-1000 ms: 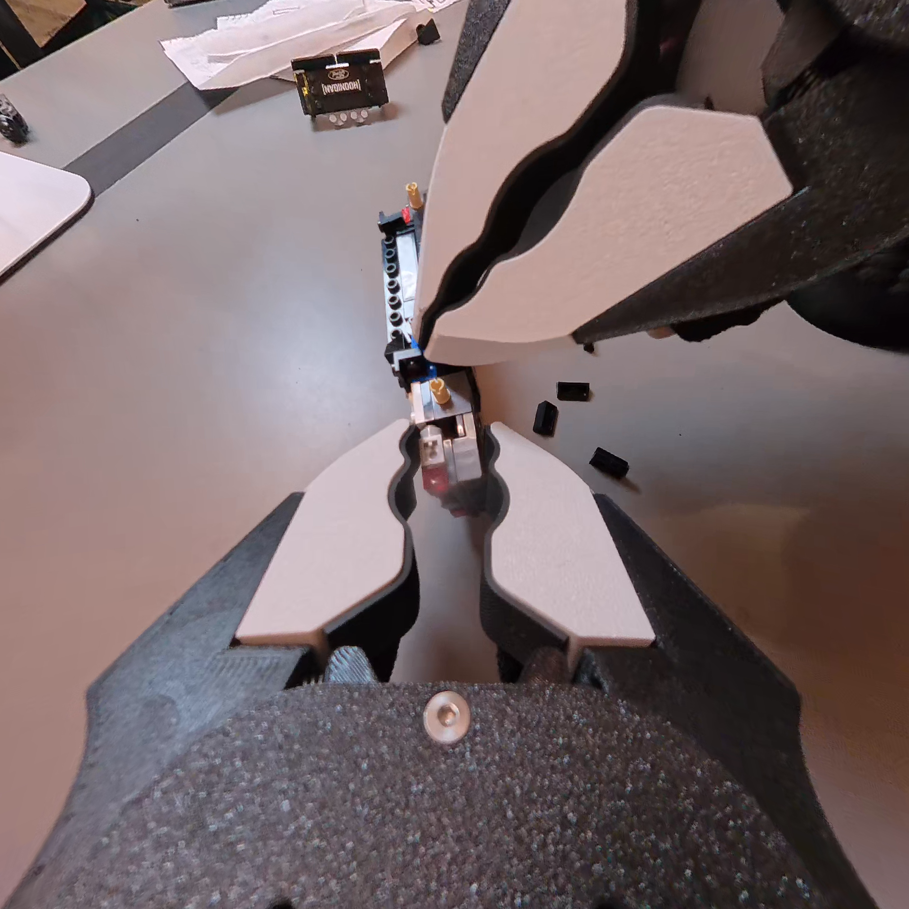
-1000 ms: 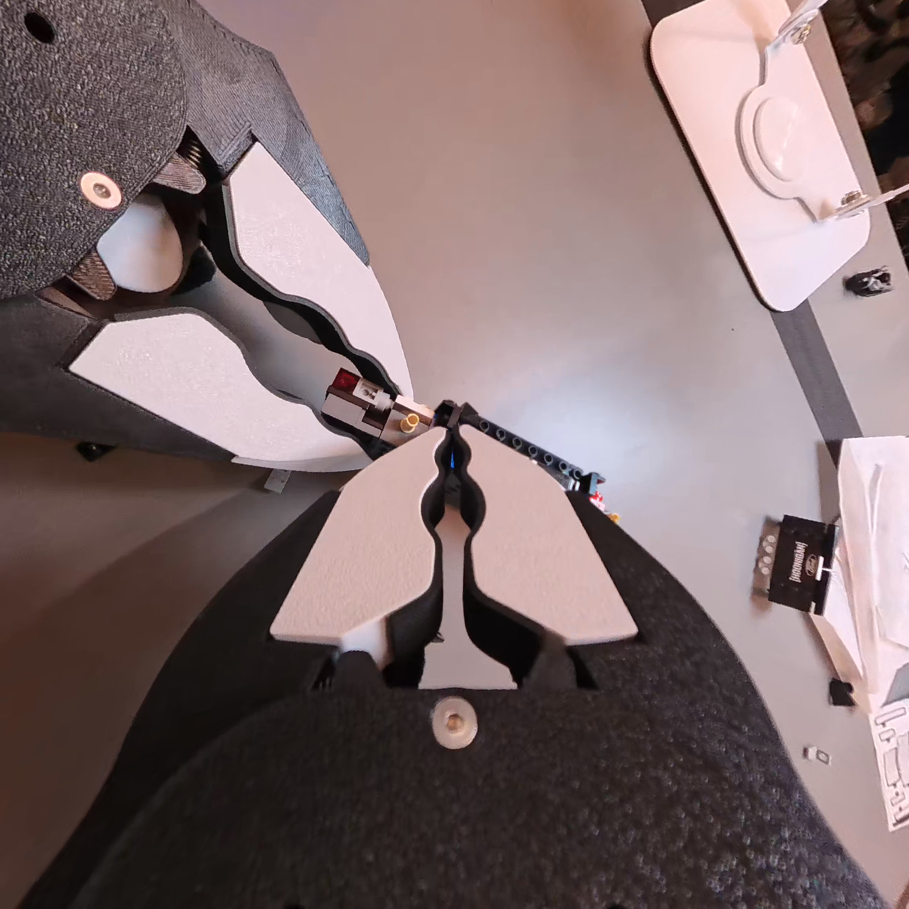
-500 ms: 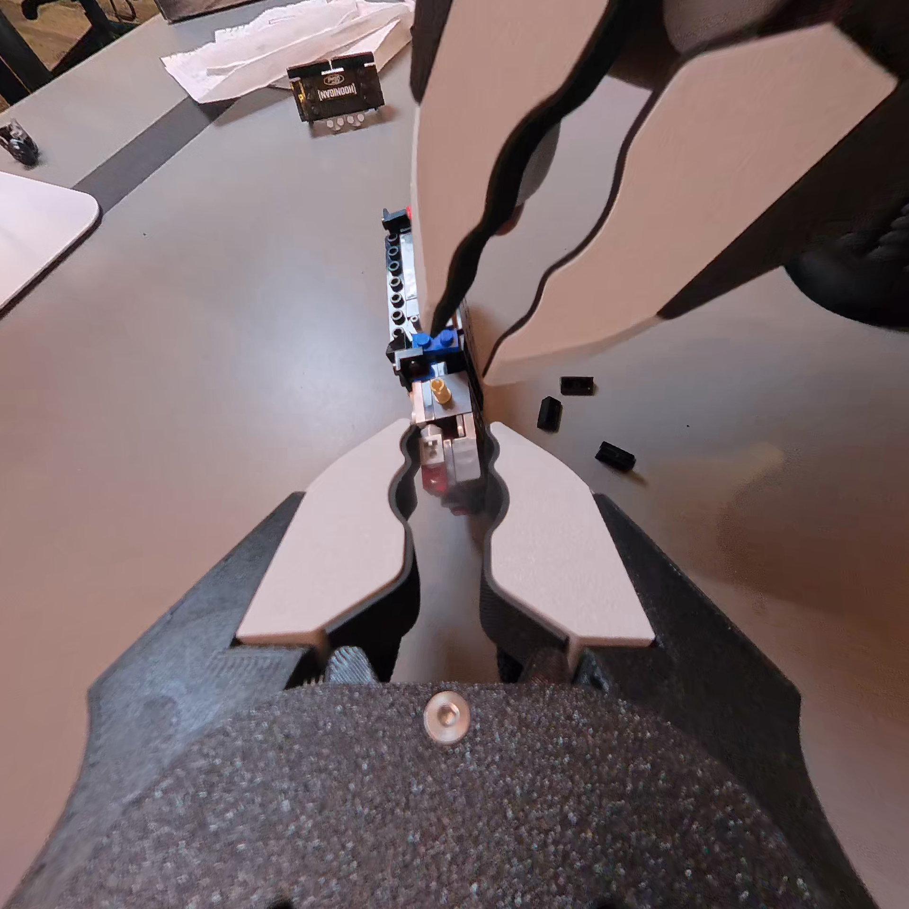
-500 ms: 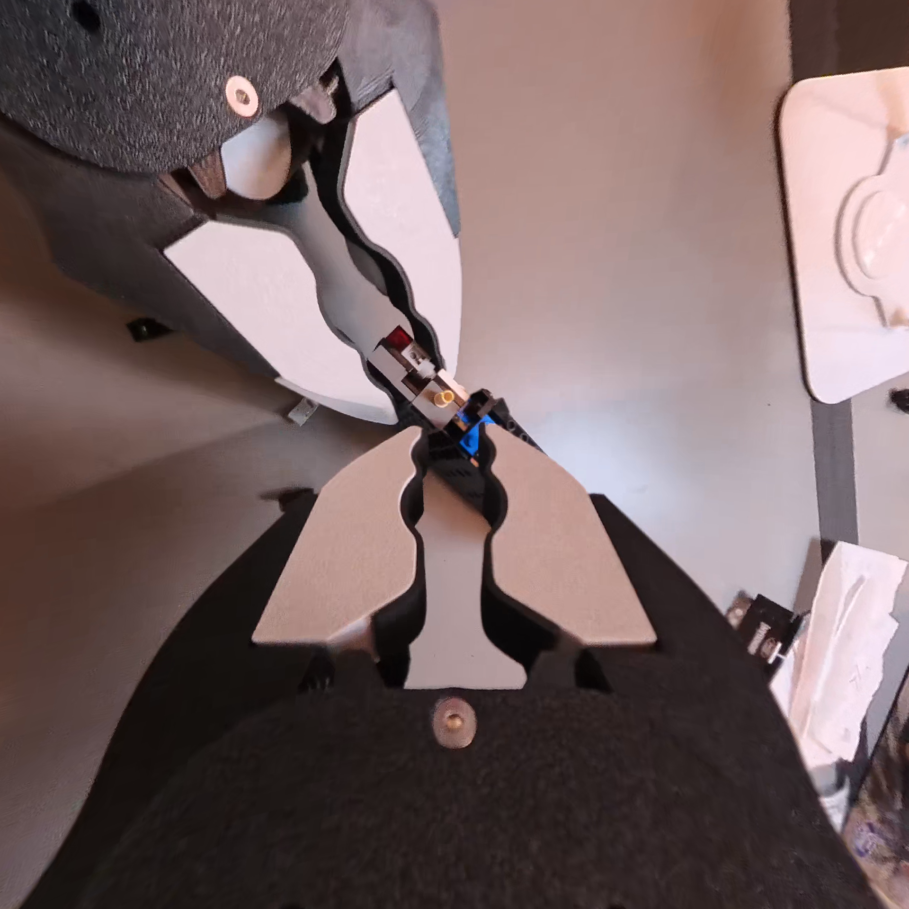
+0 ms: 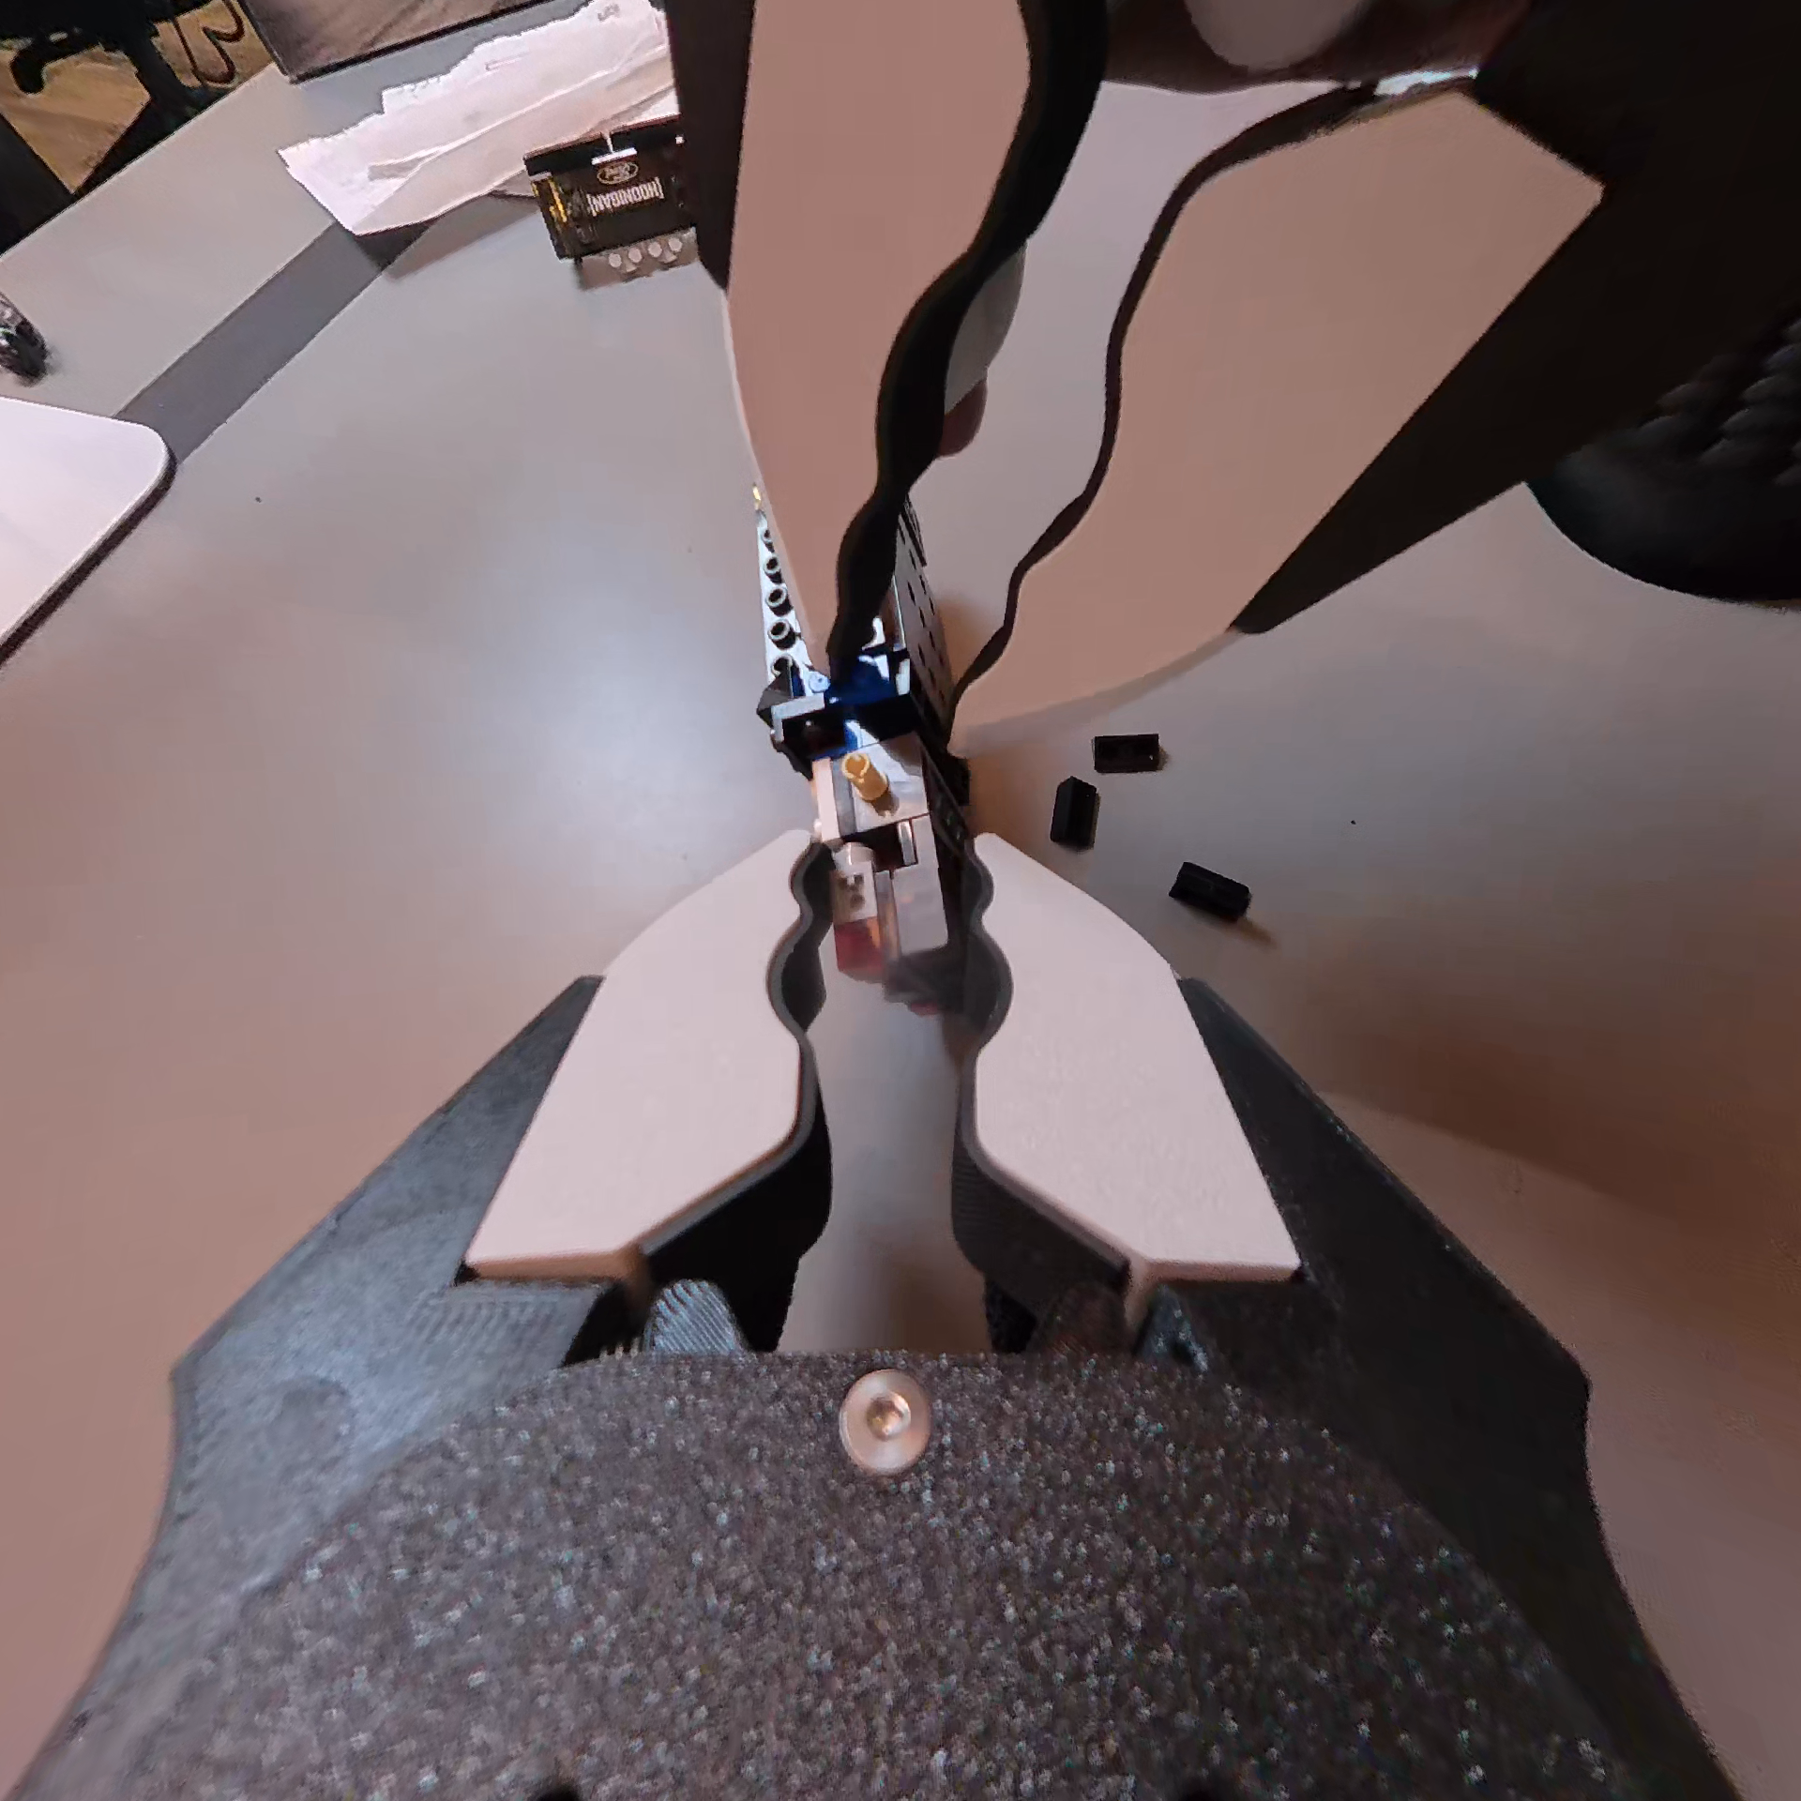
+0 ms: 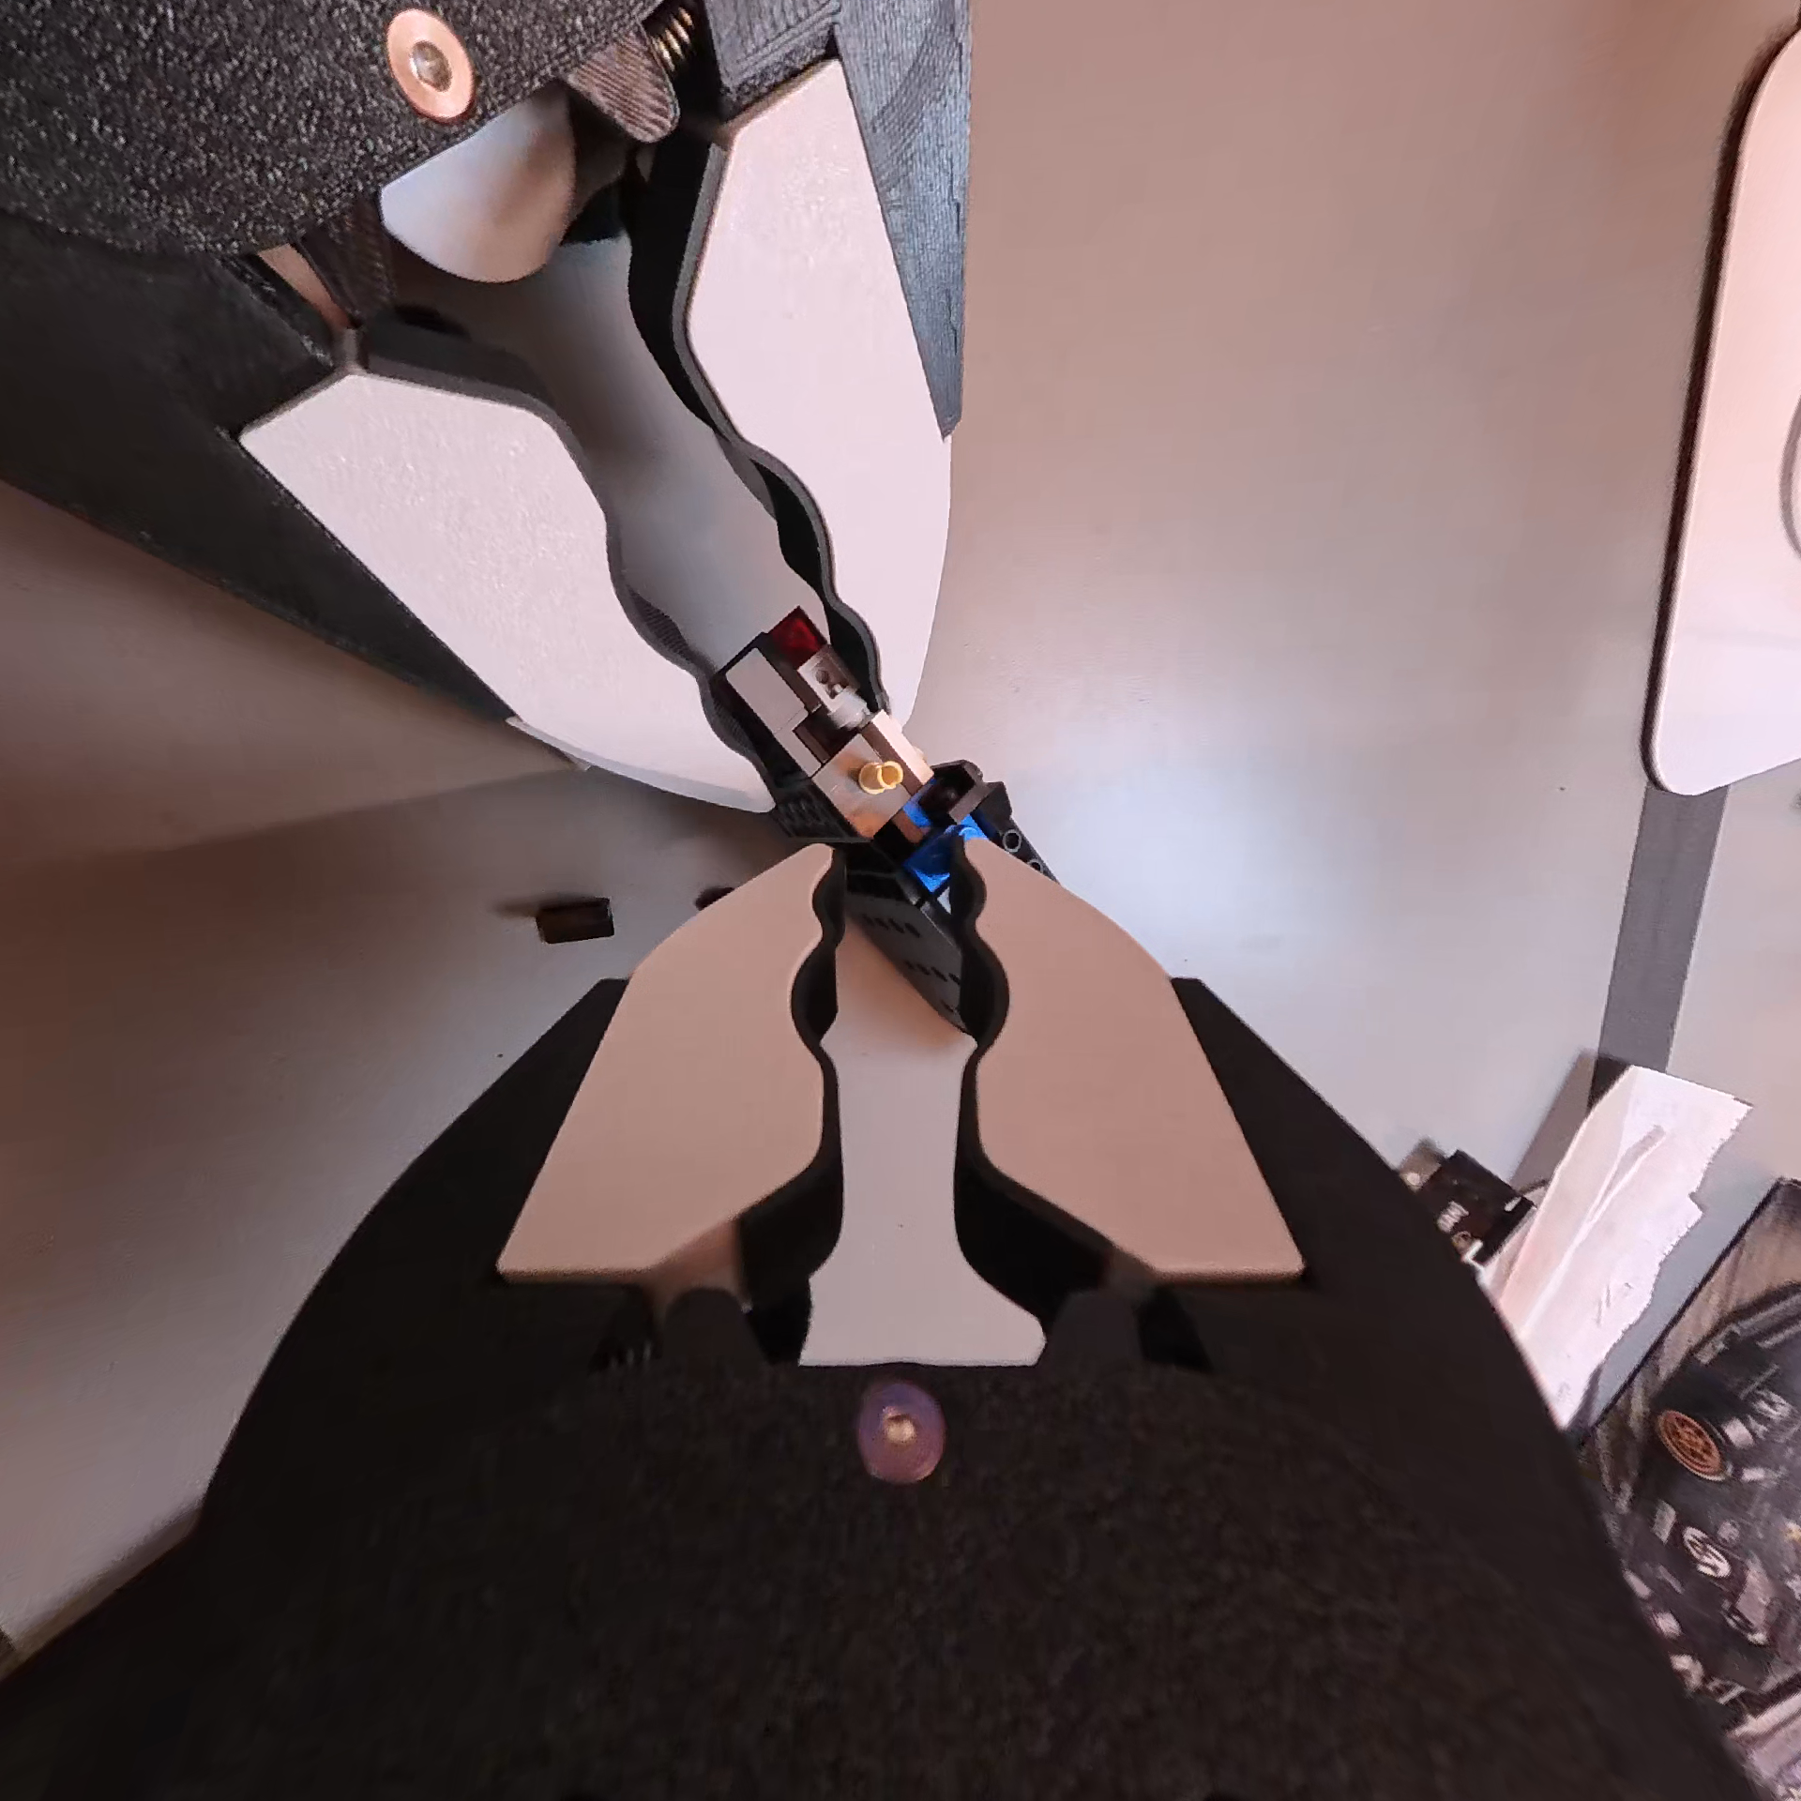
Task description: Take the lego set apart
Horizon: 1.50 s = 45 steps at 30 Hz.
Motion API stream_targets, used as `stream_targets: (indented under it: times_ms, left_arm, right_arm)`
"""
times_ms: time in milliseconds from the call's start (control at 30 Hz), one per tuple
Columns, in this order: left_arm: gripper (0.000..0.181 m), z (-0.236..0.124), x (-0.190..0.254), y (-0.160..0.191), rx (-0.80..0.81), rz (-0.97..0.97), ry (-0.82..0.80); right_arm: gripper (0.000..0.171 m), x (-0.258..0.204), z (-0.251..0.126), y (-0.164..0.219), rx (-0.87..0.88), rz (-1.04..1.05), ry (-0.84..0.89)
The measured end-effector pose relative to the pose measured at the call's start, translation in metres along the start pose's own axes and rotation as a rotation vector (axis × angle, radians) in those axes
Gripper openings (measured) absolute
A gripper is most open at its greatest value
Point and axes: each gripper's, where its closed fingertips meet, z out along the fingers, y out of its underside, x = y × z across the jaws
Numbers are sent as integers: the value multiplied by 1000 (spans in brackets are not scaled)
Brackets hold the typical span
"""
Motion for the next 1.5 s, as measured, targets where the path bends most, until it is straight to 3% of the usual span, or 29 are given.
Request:
stream_targets:
  times_ms: [533, 900, 1000, 1300, 1500]
  left_arm:
    - [25, -1, 9, -4, -16, 273, -115]
    - [25, 0, 7, -3, -19, 237, -95]
    - [23, 0, 6, -5, -7, 228, -98]
    - [23, -1, 6, -5, -8, 236, -106]
    - [24, -2, 8, -6, -9, 252, -110]
  right_arm:
    - [17, -11, -10, 9, 39, 3, 85]
    - [15, -9, -9, 7, 57, 39, 59]
    - [23, -14, -14, 8, 123, 92, -2]
    - [27, -18, -19, 4, 270, 72, 86]
    - [28, -18, -12, 7, 236, 107, 88]
